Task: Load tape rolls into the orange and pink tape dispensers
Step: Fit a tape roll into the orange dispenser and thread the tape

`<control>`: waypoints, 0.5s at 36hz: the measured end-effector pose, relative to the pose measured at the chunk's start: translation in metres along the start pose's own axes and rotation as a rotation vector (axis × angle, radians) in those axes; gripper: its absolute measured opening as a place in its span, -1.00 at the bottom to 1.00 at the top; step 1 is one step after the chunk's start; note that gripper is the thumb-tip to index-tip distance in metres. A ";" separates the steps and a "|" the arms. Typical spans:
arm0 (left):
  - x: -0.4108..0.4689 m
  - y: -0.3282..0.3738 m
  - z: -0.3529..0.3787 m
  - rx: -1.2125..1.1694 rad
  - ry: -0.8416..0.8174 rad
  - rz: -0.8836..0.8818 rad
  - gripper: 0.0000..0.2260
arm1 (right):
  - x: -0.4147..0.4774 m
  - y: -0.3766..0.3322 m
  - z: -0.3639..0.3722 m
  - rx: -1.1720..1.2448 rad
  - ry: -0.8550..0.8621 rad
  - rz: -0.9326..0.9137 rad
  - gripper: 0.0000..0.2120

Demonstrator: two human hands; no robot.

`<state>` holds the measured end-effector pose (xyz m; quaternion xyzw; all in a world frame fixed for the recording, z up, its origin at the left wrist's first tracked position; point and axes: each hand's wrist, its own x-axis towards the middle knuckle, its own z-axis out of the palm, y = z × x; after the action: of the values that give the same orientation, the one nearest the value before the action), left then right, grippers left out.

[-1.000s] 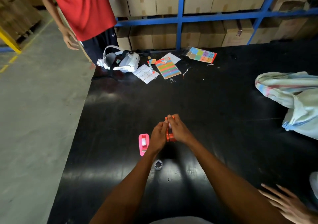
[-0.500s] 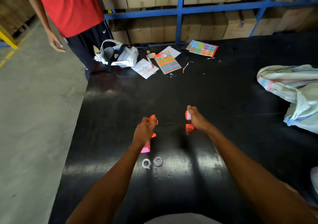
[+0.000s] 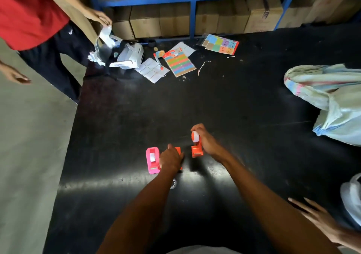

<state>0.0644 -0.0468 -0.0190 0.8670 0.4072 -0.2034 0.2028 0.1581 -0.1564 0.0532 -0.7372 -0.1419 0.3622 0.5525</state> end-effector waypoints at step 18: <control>0.009 -0.005 0.020 -0.109 -0.040 -0.085 -0.33 | 0.009 0.040 0.008 -0.060 -0.027 -0.049 -0.68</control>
<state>0.0623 -0.0486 -0.0408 0.8324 0.4500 -0.2067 0.2488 0.1512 -0.1589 0.0123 -0.7449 -0.1779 0.3539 0.5368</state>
